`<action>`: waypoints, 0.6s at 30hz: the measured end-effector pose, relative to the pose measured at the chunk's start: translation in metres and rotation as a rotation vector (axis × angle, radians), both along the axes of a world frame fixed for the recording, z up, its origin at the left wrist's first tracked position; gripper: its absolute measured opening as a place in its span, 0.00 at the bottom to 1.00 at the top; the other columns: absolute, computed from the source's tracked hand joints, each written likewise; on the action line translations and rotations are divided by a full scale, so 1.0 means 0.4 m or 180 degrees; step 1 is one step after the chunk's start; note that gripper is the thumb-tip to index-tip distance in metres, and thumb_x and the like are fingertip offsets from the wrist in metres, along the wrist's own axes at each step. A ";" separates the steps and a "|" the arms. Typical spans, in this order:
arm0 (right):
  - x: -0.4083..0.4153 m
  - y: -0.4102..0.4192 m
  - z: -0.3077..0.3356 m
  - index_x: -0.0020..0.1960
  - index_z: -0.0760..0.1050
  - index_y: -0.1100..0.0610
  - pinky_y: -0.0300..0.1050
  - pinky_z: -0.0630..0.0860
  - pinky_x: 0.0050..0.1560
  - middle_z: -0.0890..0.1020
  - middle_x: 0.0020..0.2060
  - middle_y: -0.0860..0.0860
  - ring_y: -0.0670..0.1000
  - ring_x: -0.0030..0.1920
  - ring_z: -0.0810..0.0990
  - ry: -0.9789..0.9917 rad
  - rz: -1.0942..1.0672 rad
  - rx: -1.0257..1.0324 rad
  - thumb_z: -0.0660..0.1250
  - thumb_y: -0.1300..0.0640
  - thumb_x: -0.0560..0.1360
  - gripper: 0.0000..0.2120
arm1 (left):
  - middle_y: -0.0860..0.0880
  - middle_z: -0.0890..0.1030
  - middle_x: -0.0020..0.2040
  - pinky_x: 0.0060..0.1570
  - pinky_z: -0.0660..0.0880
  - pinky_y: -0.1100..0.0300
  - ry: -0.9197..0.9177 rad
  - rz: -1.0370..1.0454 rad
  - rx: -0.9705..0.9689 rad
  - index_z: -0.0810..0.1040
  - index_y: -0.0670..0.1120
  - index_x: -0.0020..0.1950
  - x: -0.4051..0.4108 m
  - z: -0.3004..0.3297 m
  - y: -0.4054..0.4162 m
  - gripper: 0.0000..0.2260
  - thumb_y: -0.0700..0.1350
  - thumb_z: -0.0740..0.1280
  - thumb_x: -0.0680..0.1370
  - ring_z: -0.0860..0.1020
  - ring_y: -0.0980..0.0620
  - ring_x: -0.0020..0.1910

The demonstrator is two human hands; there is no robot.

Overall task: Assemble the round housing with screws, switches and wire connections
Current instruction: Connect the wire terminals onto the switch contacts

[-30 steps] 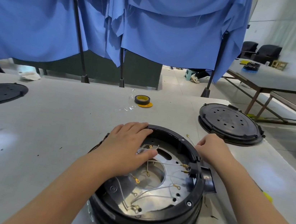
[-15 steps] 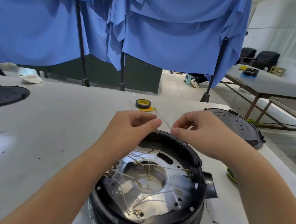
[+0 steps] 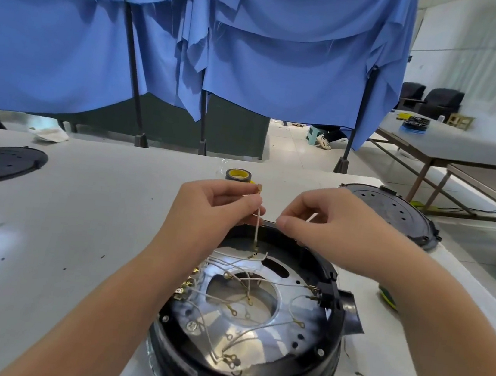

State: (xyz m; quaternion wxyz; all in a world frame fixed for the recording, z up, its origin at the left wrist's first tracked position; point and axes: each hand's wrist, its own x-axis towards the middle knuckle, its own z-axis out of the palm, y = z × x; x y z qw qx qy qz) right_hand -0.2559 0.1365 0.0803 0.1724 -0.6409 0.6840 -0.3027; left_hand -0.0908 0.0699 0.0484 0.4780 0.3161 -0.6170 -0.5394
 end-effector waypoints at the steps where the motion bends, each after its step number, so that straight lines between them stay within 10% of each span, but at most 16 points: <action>1: -0.013 0.002 0.005 0.40 0.79 0.45 0.34 0.71 0.37 0.81 0.34 0.36 0.35 0.35 0.78 -0.0077 -0.0027 0.0008 0.67 0.44 0.72 0.07 | 0.49 0.86 0.38 0.39 0.78 0.69 -0.0062 -0.0017 -0.0047 0.83 0.47 0.47 0.001 0.000 -0.001 0.05 0.38 0.72 0.74 0.85 0.52 0.39; 11: -0.062 0.017 -0.154 0.49 0.78 0.50 0.35 0.72 0.48 0.80 0.46 0.44 0.42 0.48 0.77 -0.0552 -0.0669 -0.0595 0.61 0.62 0.78 0.10 | 0.58 0.82 0.33 0.31 0.73 0.69 -0.1915 -0.0841 -0.1225 0.85 0.54 0.46 -0.033 -0.045 0.048 0.10 0.40 0.67 0.74 0.78 0.62 0.30; 18: -0.064 0.040 -0.224 0.53 0.78 0.54 0.27 0.72 0.43 0.81 0.47 0.48 0.46 0.48 0.79 -0.1248 -0.0737 -0.0732 0.58 0.66 0.78 0.13 | 0.53 0.83 0.37 0.44 0.79 0.55 -0.2545 -0.1106 -0.1484 0.84 0.55 0.49 -0.073 -0.063 0.058 0.11 0.43 0.66 0.73 0.80 0.56 0.37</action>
